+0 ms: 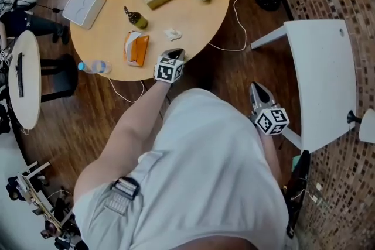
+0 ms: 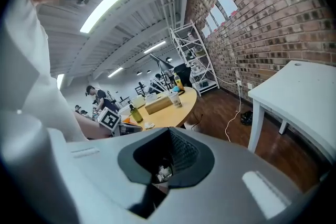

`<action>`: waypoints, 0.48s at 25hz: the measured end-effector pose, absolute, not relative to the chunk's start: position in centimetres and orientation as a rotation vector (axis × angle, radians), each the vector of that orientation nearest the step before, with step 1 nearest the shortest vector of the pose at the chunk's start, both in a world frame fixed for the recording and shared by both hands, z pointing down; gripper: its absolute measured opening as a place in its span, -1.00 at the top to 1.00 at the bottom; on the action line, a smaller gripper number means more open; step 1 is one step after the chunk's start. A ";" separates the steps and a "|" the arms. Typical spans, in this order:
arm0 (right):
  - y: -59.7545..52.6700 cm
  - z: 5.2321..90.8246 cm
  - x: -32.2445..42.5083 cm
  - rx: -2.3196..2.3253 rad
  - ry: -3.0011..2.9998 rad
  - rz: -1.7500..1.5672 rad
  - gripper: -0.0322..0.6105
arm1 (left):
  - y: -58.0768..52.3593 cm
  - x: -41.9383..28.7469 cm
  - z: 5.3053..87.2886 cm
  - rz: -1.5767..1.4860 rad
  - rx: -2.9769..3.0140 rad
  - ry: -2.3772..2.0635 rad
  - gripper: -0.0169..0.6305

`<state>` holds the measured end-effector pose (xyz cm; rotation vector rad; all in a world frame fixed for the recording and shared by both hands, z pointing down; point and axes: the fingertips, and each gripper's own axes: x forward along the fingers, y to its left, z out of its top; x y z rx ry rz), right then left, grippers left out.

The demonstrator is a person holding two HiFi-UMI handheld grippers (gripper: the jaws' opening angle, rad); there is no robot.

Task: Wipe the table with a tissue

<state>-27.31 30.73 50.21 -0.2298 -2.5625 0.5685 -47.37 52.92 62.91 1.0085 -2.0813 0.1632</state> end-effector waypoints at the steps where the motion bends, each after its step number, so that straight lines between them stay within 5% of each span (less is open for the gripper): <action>1: 30.7 50.4 -27.9 -0.216 -2.558 0.583 0.88 | 53.7 -48.7 63.5 0.180 0.970 -2.076 0.93; 3: 30.6 50.5 -29.0 -0.193 -2.554 0.608 0.88 | 55.1 -51.4 64.4 0.197 0.882 -2.082 0.92; 6: 30.4 50.7 -30.3 -0.160 -2.556 0.638 0.88 | 56.0 -54.6 65.0 0.134 0.755 -2.075 0.63; 12: 29.2 51.1 -30.2 -0.071 -2.530 0.681 0.88 | 55.9 -57.3 66.4 -0.042 0.536 -2.011 0.52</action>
